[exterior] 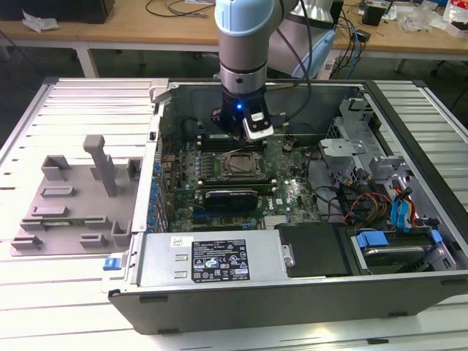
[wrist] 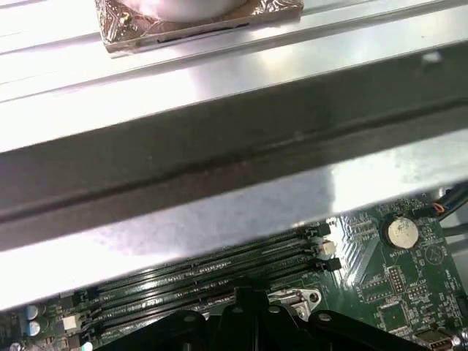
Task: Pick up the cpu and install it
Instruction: 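Install the first cpu locking lever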
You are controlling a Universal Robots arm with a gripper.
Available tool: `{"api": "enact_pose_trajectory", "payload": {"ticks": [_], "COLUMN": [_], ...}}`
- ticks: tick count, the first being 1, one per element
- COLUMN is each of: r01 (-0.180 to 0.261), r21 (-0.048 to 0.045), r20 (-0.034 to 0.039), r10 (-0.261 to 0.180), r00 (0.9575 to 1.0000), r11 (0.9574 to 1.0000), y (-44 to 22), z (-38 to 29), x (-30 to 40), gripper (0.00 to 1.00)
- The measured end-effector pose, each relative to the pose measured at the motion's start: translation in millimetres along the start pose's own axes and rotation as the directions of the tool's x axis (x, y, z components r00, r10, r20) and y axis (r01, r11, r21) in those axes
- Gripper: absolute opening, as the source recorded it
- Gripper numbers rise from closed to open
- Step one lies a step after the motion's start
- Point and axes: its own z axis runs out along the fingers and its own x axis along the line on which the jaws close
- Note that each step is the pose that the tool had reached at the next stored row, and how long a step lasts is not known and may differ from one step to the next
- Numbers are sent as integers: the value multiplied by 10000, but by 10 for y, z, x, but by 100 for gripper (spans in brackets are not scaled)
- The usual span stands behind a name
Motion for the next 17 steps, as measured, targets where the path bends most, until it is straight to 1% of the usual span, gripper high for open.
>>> {"api": "enact_pose_trajectory", "payload": {"ticks": [2,4,7,11,17], "r01": [7,10,14,12,17], "r21": [-11,-20,-21,-15,6], "r20": [39,64,72,84,91], "r10": [-7,-10,-14,-12,-17], "r00": [10000,10000,10000,10000,10000], "r11": [10000,10000,10000,10000,10000], "y": [3,-1,-6,-20,-39], "z": [0,7,26,90,111], "x": [19,46,51,55,51], "gripper": [11,11,11,11,11]}}
